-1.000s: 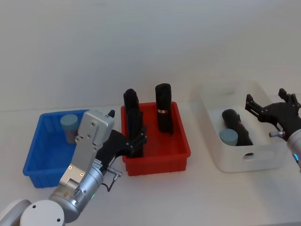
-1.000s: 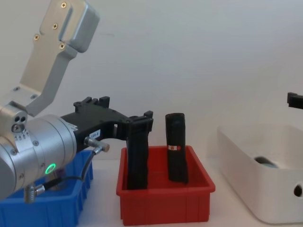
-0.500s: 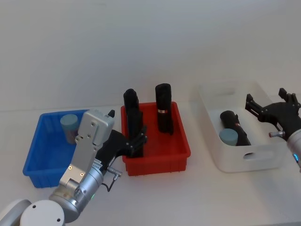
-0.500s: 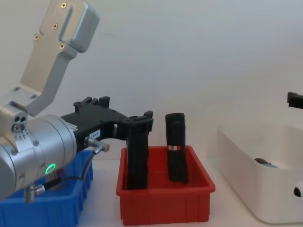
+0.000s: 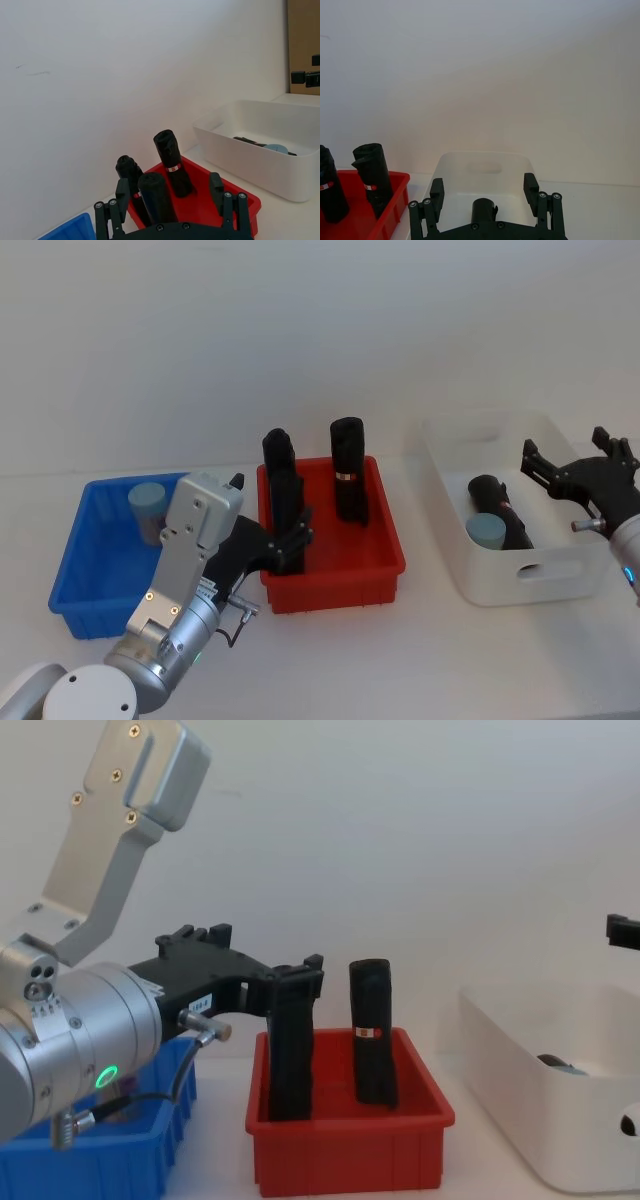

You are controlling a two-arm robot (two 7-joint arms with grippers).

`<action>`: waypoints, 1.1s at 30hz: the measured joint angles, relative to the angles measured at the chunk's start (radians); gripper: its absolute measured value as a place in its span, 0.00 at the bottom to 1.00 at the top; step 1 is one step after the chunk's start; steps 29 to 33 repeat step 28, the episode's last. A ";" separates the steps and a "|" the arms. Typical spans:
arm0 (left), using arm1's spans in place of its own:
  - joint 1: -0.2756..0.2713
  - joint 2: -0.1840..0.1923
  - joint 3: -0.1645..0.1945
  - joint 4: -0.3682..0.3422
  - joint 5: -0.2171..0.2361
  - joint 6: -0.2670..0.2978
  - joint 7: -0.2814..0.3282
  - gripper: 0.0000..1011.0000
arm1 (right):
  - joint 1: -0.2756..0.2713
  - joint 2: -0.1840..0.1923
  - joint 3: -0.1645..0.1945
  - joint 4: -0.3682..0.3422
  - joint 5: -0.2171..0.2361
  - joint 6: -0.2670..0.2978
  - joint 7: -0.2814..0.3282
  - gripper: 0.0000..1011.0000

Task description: Pick the cotton swabs from the blue box and place them into the white box.

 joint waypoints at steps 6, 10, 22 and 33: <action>0.000 0.000 0.000 0.000 0.000 0.000 0.000 0.99 | 0.000 0.000 0.000 0.000 -0.001 -0.001 0.000 0.99; 0.000 0.000 0.000 0.000 0.000 0.000 0.000 0.99 | 0.000 0.000 0.000 0.000 -0.001 -0.001 0.000 0.99; 0.000 0.000 0.000 0.000 0.000 0.000 0.000 0.99 | 0.000 0.000 0.000 0.000 -0.001 -0.001 0.000 0.99; 0.000 0.000 0.000 0.000 0.000 0.000 0.000 0.99 | 0.000 0.000 0.000 0.000 -0.001 -0.001 0.000 0.99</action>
